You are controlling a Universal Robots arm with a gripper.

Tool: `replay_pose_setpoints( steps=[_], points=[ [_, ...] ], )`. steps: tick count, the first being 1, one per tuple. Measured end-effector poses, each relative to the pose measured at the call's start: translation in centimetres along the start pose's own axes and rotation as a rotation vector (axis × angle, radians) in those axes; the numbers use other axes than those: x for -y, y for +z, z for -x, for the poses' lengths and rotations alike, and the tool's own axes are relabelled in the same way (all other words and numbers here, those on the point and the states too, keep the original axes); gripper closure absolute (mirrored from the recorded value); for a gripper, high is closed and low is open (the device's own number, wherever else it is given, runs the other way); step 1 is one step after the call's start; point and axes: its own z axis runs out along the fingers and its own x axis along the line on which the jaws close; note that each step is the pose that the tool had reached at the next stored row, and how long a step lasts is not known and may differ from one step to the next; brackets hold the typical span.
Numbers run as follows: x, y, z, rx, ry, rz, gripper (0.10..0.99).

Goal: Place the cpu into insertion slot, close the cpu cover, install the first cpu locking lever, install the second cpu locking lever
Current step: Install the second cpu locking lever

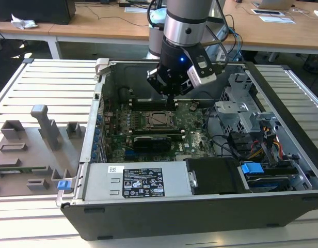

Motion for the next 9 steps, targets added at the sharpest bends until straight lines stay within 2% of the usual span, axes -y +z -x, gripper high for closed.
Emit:
replay_pose_setpoints(
  steps=[6, 9],
  points=[
    [0.43, 0.01, 0.01, 0.0000, 0.000, 0.000, 0.980],
    [0.91, 0.27, 0.03, 0.0001, 0.000, 0.000, 0.980]
  ],
)
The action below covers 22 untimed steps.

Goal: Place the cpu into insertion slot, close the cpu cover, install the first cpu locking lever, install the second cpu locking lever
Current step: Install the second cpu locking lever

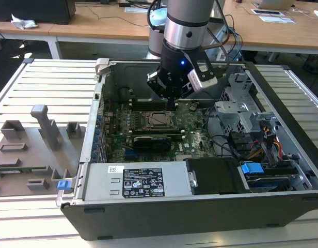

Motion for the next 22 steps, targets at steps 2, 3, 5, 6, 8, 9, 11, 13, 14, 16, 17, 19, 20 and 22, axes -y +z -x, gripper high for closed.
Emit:
replay_pose_setpoints(
  steps=[2, 3, 5, 6, 8, 9, 11, 13, 14, 16, 17, 19, 20, 22],
  points=[
    [0.12, 0.29, 0.00, -0.0002, 0.000, 0.000, 0.980],
    [0.16, 0.48, 0.01, -0.0002, 0.000, 0.001, 0.980],
    [0.20, 0.89, 0.03, -0.0003, 0.000, 0.002, 0.980],
    [0.22, 1.05, 0.03, -0.0003, 0.000, 0.002, 0.980],
    [0.24, 1.47, 0.05, -0.0004, 0.000, 0.003, 0.980],
    [0.25, 1.61, 0.05, -0.0004, 0.000, 0.003, 0.980],
    [0.29, 2.21, 0.08, -0.0006, 0.000, 0.004, 0.980],
    [0.31, 2.55, 0.09, -0.0007, 0.000, 0.004, 0.980],
    [0.32, 2.75, 0.10, -0.0006, 0.000, 0.004, 0.980],
    [0.34, 3.11, 0.11, -0.0007, 0.000, 0.004, 0.980],
    [0.34, 3.19, 0.11, -0.0007, 0.000, 0.004, 0.980],
    [0.35, 3.44, 0.12, -0.0007, 0.000, 0.005, 0.980],
    [0.36, 3.57, 0.12, -0.0007, 0.000, 0.005, 0.980],
    [0.37, 3.84, 0.13, -0.0007, 0.000, 0.007, 0.980]
  ],
)
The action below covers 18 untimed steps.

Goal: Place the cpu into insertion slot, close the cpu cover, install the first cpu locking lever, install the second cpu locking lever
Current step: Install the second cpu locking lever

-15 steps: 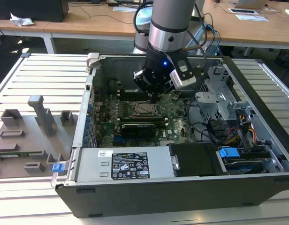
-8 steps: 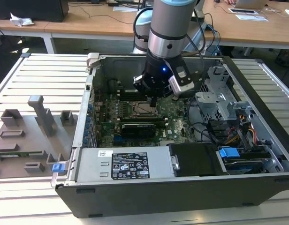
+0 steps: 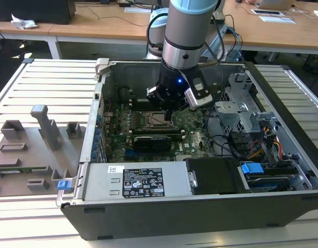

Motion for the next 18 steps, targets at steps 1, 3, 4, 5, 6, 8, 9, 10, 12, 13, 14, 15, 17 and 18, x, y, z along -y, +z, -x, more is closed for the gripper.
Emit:
replay_pose_setpoints(
  steps=[1, 3, 4, 5, 6, 8, 9, 10, 12, 13, 14, 15, 17, 18],
  points=[
    [0.01, 0.20, 0.01, 0.0000, 0.000, 0.000, 0.980],
    [0.04, 0.58, 0.02, 0.0000, 0.000, 0.000, 0.980],
    [0.05, 0.74, 0.03, 0.0000, 0.000, 0.000, 0.980],
    [0.05, 0.81, 0.03, 0.0000, 0.000, 0.000, 0.980],
    [0.05, 0.87, 0.03, 0.0000, 0.000, 0.001, 0.980],
    [0.08, 1.25, 0.04, -0.0001, 0.000, 0.001, 0.980],
    [0.09, 1.37, 0.05, 0.0000, 0.000, 0.001, 0.980],
    [0.09, 1.49, 0.05, -0.0001, 0.000, 0.001, 0.980],
    [0.11, 1.72, 0.06, -0.0002, 0.000, 0.002, 0.980],
    [0.11, 1.79, 0.06, -0.0002, 0.000, 0.011, 0.980],
    [0.12, 1.85, 0.00, -0.0004, -0.001, 0.020, 0.980],
    [0.13, 1.89, -0.06, -0.0006, -0.001, 0.028, 0.980],
    [1.00, 2.09, -0.62, -0.0011, -0.002, 0.063, 0.980],
    [1.27, 2.69, -1.29, -0.0014, -0.005, 0.070, 0.980]
  ],
)
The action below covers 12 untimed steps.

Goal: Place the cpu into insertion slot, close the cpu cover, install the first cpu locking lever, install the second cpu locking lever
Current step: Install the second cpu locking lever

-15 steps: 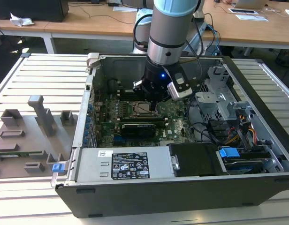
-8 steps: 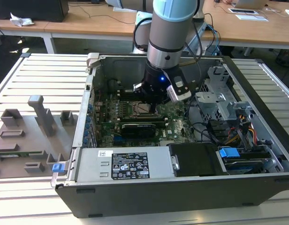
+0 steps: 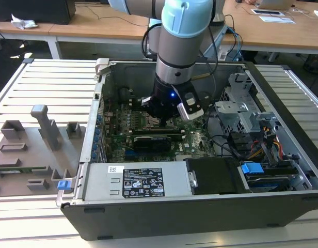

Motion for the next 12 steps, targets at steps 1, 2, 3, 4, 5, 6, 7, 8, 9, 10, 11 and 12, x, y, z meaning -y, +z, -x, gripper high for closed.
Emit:
replay_pose_setpoints(
  steps=[1, 2, 3, 4, 5, 6, 7, 8, 9, 10, 11, 12],
  points=[
    [0.06, 0.40, -0.49, -0.0004, -0.002, 0.000, 0.980],
    [0.10, 0.64, -0.80, -0.0008, -0.006, 0.000, 0.980],
    [0.12, 0.83, -0.98, -0.0015, -0.011, 0.001, 0.980],
    [0.16, 1.10, -1.20, -0.0030, -0.022, 0.004, 0.980],
    [0.19, 1.27, -1.35, -0.0041, -0.030, 0.006, 0.980],
    [0.21, 1.40, -1.50, -0.0050, -0.037, 0.008, 0.980],
    [0.23, 1.54, -1.69, -0.0059, -0.043, 0.012, 0.980],
    [0.24, 1.65, -1.92, -0.0064, -0.047, 0.014, 0.980],
    [0.26, 1.79, -2.45, -0.0065, -0.049, 0.015, 0.980],
    [0.28, 1.87, -2.81, -0.0066, -0.050, 0.016, 0.980],
    [0.29, 1.94, -3.19, -0.0067, -0.050, 0.017, 0.980],
    [0.31, 2.01, -3.62, -0.0068, -0.051, 0.018, 0.980]
  ],
)
